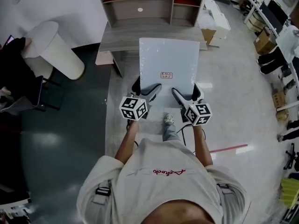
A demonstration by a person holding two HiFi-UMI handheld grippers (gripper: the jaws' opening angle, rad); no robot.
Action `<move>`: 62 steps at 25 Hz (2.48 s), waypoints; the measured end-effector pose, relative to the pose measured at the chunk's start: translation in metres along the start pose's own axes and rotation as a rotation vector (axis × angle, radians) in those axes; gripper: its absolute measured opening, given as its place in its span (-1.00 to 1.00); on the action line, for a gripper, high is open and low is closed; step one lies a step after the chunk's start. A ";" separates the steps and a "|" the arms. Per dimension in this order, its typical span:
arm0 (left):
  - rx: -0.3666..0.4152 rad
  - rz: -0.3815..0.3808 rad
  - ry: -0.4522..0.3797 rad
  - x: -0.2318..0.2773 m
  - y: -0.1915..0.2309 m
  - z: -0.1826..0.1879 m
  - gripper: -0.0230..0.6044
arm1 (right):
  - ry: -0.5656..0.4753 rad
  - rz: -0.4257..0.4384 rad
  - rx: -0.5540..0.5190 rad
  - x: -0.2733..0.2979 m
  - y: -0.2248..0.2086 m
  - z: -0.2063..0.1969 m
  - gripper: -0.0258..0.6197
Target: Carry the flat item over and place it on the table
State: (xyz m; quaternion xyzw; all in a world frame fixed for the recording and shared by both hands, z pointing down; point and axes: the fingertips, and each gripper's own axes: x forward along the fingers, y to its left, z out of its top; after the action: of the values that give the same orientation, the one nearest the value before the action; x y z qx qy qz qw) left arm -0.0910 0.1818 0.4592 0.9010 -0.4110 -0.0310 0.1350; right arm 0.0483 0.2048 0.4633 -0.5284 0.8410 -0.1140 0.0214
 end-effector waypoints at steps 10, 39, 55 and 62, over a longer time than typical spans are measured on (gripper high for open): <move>0.007 0.021 0.001 0.107 0.023 0.030 0.55 | -0.004 0.019 0.007 0.070 -0.083 0.041 0.60; -0.003 0.133 0.023 0.278 0.094 0.041 0.55 | 0.037 0.119 0.044 0.215 -0.220 0.060 0.60; -0.045 0.112 0.031 0.322 0.167 0.044 0.55 | 0.075 0.088 0.030 0.295 -0.233 0.056 0.60; -0.044 0.086 0.032 0.354 0.224 0.063 0.55 | 0.069 0.064 0.026 0.358 -0.236 0.064 0.60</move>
State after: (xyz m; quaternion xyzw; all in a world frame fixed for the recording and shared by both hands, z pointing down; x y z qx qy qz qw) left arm -0.0312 -0.2372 0.4785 0.8797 -0.4463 -0.0199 0.1628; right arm 0.1093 -0.2244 0.4822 -0.4965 0.8563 -0.1422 0.0028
